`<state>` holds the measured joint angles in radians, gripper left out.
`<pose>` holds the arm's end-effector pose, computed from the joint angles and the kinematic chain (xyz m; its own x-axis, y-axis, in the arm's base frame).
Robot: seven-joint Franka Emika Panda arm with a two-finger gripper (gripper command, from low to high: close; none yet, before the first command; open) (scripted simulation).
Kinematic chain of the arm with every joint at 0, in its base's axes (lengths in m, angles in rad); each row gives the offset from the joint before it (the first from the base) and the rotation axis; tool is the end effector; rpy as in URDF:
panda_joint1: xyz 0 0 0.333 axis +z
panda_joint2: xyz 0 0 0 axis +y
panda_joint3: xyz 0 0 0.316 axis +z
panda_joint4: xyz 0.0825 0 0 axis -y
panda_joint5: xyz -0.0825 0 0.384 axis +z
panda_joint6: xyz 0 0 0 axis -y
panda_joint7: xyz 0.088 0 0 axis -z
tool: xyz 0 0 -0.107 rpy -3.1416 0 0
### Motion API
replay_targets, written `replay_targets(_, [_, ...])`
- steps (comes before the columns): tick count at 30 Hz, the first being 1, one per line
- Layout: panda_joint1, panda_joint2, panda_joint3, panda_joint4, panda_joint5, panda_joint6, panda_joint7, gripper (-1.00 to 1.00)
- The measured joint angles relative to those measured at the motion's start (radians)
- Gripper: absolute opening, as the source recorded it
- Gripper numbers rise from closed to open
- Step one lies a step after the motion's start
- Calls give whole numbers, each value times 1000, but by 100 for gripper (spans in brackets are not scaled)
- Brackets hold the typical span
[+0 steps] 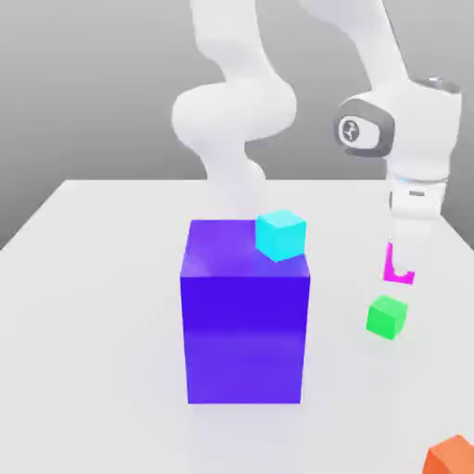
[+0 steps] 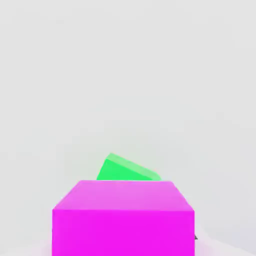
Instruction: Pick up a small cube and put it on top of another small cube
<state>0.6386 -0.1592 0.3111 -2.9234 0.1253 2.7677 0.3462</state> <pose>0.2057 0.2669 0.2225 0.8856 0.4645 0.0001 0.4645 -0.8856 0.0032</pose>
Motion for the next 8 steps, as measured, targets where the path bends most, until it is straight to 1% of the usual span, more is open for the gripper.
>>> replay_targets(2, [-14,67,2,0,-48,66,35,-100])
replay_targets(4, [-33,139,-1,3,-119,133,84,-100])
replay_targets(5, [-33,173,-16,4,-158,164,111,100])
replay_targets(8, [-46,173,-16,4,-158,164,111,100])
